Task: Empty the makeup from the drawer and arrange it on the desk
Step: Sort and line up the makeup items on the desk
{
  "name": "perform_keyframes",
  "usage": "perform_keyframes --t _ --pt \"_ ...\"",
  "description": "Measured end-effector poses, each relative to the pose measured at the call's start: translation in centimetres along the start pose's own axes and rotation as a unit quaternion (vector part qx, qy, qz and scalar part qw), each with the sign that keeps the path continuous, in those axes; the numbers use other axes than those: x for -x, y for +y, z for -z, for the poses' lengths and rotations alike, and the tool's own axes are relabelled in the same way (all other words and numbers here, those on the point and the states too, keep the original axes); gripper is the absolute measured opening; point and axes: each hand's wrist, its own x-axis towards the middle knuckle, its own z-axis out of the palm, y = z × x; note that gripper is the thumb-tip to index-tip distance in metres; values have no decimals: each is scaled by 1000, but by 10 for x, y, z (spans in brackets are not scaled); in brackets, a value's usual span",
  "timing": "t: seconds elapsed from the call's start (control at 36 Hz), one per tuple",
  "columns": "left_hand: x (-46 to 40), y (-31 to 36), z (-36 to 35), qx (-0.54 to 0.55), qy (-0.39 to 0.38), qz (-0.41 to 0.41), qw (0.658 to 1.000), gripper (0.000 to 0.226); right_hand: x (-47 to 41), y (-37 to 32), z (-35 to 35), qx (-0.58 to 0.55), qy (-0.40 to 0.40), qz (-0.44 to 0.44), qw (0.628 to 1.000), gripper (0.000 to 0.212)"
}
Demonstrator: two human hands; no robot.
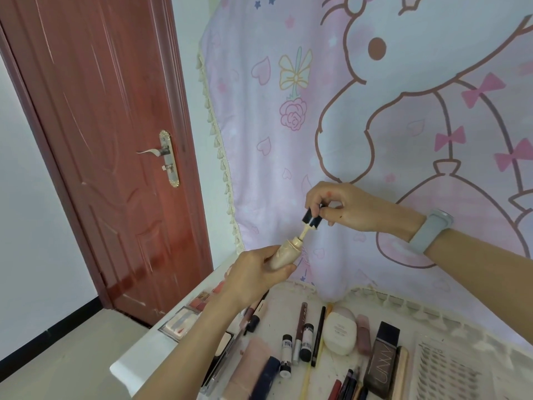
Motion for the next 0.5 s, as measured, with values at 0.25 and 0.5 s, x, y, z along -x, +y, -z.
perform_keyframes --t 0.25,0.5 --pt "0 1 0 15 -24 7 1000 21 -1 -5 -1 -14 27 33 999 39" --pt "2 -1 3 12 -30 30 999 23 3 12 7 -105 89 -16 990 37"
